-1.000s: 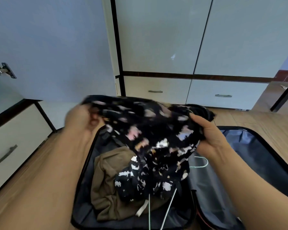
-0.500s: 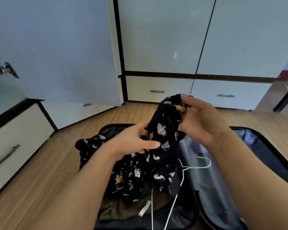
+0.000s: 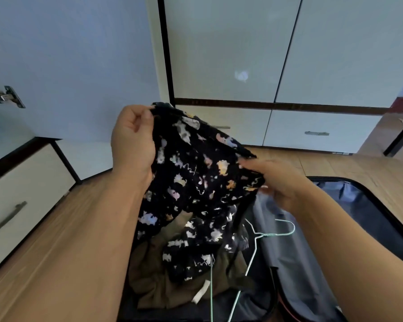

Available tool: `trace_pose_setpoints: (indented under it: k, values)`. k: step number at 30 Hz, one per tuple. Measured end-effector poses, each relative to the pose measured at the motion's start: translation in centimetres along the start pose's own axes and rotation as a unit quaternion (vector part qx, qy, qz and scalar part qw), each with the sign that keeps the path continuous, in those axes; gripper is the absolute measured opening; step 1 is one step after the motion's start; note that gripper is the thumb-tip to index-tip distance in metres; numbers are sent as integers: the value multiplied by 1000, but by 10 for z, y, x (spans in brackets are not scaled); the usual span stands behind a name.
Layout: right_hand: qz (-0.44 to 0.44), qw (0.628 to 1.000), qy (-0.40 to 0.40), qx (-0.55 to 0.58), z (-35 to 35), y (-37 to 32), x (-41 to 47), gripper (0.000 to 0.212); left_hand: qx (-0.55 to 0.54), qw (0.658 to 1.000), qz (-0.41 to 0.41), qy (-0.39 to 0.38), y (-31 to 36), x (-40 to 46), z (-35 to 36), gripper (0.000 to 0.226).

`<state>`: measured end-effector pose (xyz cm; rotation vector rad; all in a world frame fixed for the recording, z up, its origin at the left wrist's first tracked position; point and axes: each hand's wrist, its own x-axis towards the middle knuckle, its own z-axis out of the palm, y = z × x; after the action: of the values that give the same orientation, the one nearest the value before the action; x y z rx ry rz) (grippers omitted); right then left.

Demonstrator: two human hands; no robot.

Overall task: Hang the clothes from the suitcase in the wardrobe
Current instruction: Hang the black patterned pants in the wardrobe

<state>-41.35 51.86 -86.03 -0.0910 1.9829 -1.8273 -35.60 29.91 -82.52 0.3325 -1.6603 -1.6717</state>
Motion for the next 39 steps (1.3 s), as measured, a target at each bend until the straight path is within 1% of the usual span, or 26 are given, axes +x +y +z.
trace_pose_setpoints:
  k: [1, 2, 4, 5, 6, 8, 10, 11, 15, 17, 20, 21, 23, 24, 25, 26, 27, 29, 30, 31, 32, 33, 34, 35, 37, 39]
  values:
    - [24, 997, -10, 77, 0, -3, 0, 13, 46, 999, -14, -27, -4, -2, -1, 15]
    - [45, 986, -37, 155, 0, -7, -1, 18, 134, 987, -32, -80, -8, -5, -2, 21]
    - [51, 961, -119, 243, 0, -14, -6, 29, 313, 921, -72, -218, -17, -13, -1, 29]
    - [39, 950, -160, 263, 1, -17, -8, 36, 347, 892, -95, -275, -17, -21, 2, 23]
    - [23, 940, -197, 276, 2, -19, -10, 44, 337, 878, -120, -317, -17, -31, 7, 14]
    - [-5, 923, -249, 295, 5, -22, -11, 57, 265, 878, -175, -358, -20, -49, 22, 13]
    - [-14, 908, -282, 311, 10, -25, -15, 56, 180, 885, -225, -365, -23, -63, 33, 16]
    - [-20, 907, -285, 309, 12, -27, -17, 54, 151, 878, -242, -383, -24, -69, 37, 18]
    - [-47, 928, -263, 260, 21, -41, -31, 54, 161, 817, -310, -460, -43, -93, 41, 27]
    - [-62, 940, -246, 228, 23, -48, -39, 44, 142, 812, -368, -429, -56, -105, 48, 38]
    - [-56, 965, -192, 169, 25, -53, -42, 25, -33, 832, -476, -283, -58, -99, 56, 34]
    - [-58, 977, -147, 140, 24, -50, -38, 21, -110, 832, -492, -230, -57, -91, 58, 36]
    - [-77, 995, -5, 58, 20, -37, -24, 16, -226, 839, -471, -150, -49, -75, 57, 30]
    - [-91, 993, 65, 24, 18, -31, -18, 16, -281, 840, -449, -115, -44, -69, 56, 23]
    - [-105, 989, 103, 3, 15, -23, -13, 14, -329, 834, -434, -85, -41, -63, 54, 17]
    - [-119, 988, 103, -1, 11, -18, -11, 12, -353, 831, -423, -68, -37, -59, 52, 19]
    - [-131, 990, 60, -3, 8, -14, -13, 20, -362, 835, -411, -61, -37, -57, 50, 24]
    - [-126, 986, -68, -82, 7, -5, -17, 48, -300, 877, -371, -63, -33, -54, 49, 28]
    - [-110, 975, -94, -168, 11, 2, -17, 59, -253, 900, -348, -66, -32, -53, 49, 29]
    - [-96, 959, -78, -255, 15, 10, -13, 62, -216, 916, -329, -75, -31, -55, 50, 30]
    - [-79, 948, -22, -309, 19, 17, -9, 54, -190, 925, -317, -89, -27, -57, 52, 31]
    - [-57, 949, 44, -308, 22, 21, -5, 41, -175, 928, -311, -106, -25, -59, 53, 31]
    - [-27, 965, 83, -249, 23, 24, -2, 32, -163, 928, -312, -119, -22, -61, 55, 29]
    - [1, 985, 92, -145, 24, 25, -1, 26, -151, 928, -314, -129, -20, -63, 55, 27]
    - [32, 996, 60, 52, 24, 21, -2, 19, -124, 930, -308, -156, -18, -66, 53, 21]
    - [34, 986, 32, 161, 22, 15, -5, 17, -61, 935, -292, -191, -22, -68, 51, 20]
